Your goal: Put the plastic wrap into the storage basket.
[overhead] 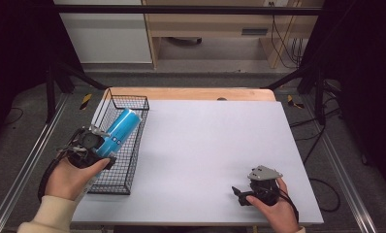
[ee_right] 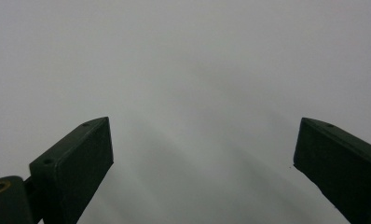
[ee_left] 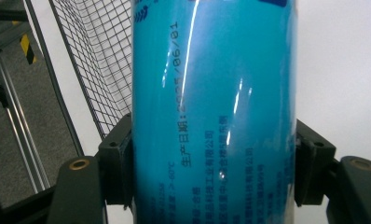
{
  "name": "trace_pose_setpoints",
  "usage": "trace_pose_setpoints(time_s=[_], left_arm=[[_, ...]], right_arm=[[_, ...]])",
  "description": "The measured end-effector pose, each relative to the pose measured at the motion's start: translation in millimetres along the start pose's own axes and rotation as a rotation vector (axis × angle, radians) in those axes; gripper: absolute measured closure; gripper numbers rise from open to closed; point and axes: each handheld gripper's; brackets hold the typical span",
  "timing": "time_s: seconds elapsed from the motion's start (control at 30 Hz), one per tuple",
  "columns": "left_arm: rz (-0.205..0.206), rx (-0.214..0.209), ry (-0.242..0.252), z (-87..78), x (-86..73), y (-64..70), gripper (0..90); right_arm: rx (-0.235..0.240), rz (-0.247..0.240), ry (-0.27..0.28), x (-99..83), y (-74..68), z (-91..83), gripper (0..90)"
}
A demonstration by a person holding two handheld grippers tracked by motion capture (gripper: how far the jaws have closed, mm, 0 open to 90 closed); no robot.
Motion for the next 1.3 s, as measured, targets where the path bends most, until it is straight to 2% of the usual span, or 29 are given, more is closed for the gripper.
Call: trace_pose_setpoints(time_s=[0.03,0.07,0.1,0.17,0.2,0.23,0.3,0.7,0.87,1.3], left_arm=[[-0.002,0.001,0.0,1.1,-0.1,-0.8,31.8],[0.031,0.007,0.019,3.2,1.0,-3.9,31.8],[-0.008,0.003,-0.005,2.9,-0.4,-2.4,31.8],[-0.015,0.007,-0.008,5.1,-0.3,-4.2,31.8],[0.017,0.014,0.0,7.0,1.0,-7.3,31.8],[-0.015,0.012,-0.021,7.8,0.3,-5.9,31.8],[-0.021,0.015,-0.032,11.7,1.3,-6.7,31.8],[-0.042,0.022,-0.06,24.4,6.7,-11.5,31.8],[-0.057,0.016,-0.058,27.1,6.4,-12.9,31.8],[-0.06,0.017,-0.076,31.2,5.2,-16.1,31.8]], right_arm=[[0.0,0.0,0.0,0.0,0.1,0.1,5.2],[0.0,0.0,0.0,0.0,0.1,0.1,5.2],[0.0,0.002,0.0,0.1,-0.1,-0.1,5.2],[0.0,0.0,0.001,0.0,0.1,0.0,5.2],[0.001,-0.001,-0.001,-0.1,0.1,0.2,5.2],[0.001,-0.001,-0.001,-0.1,0.1,0.2,5.2],[0.0,0.0,-0.001,0.1,-0.2,0.2,5.2],[0.003,-0.001,0.002,0.3,-0.7,-0.1,5.3],[0.004,-0.004,0.002,0.0,-0.2,-0.4,5.3],[0.004,-0.001,0.002,0.0,-0.3,-0.6,5.3]])
Point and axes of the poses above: each handheld gripper's, and its own axes: z roughly forward along the jaws, x roughly out of its top, y roughly to its right, and after that the axes turned 6 degrees about -z, right-handed
